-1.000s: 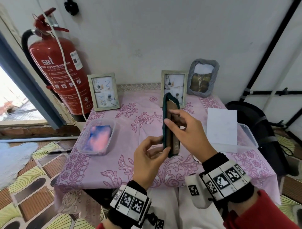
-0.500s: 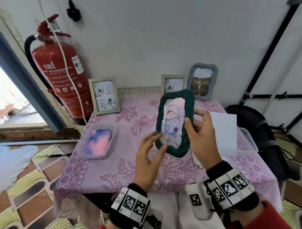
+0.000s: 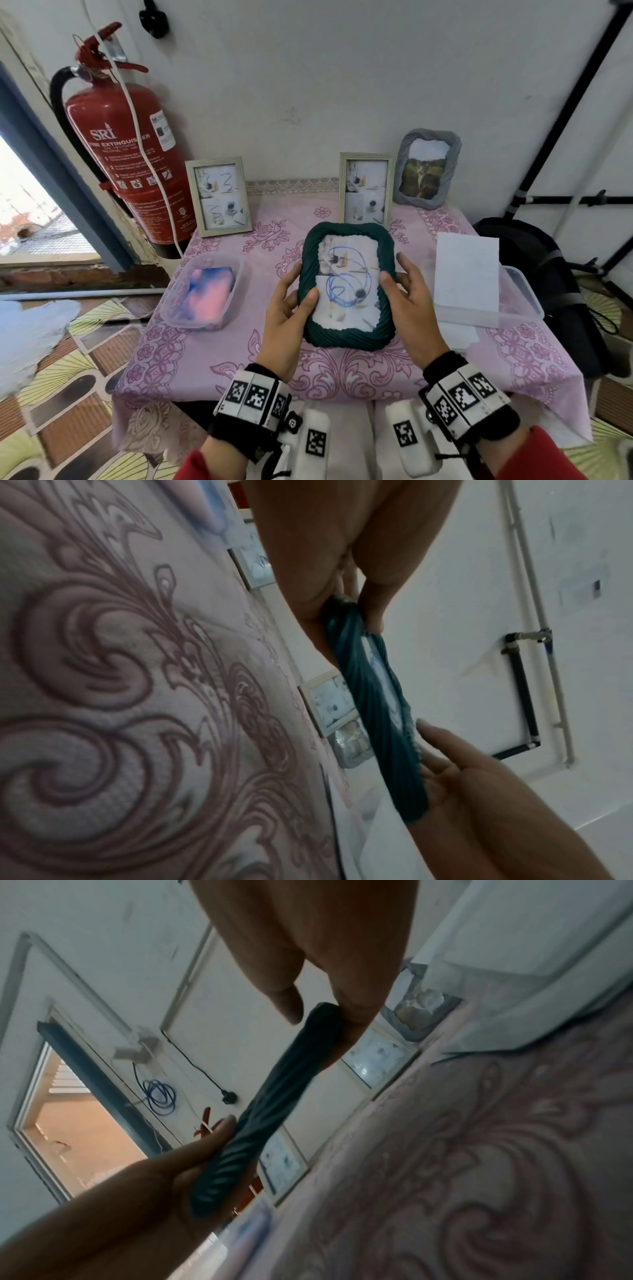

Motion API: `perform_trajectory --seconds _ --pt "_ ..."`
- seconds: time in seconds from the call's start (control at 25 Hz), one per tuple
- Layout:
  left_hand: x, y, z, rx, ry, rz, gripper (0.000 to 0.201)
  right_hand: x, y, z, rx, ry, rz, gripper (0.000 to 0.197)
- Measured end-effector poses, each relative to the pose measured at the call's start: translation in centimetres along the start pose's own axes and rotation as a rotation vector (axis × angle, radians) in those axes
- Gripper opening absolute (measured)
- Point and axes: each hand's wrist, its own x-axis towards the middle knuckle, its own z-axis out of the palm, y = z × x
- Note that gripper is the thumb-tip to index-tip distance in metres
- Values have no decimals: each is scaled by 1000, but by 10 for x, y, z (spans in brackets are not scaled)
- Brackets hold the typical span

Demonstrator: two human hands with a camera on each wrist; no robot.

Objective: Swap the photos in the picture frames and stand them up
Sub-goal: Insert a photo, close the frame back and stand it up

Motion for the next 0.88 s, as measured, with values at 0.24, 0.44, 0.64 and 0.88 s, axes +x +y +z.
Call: perform_trajectory --seconds 0.24,0.44,0.64,0.88 --pt "8 -16 -13 115 73 -30 46 3 38 -4 -279 -116 40 65" --pt "18 -25 -23 387 74 -51 43 9 55 -9 -334 -98 52 71" --pt "23 -34 -30 878 95 -64 45 7 67 -10 -476 -42 -48 57" --pt "16 -30 -26 1094 80 -69 54 -1 66 -7 -670 -61 -155 39"
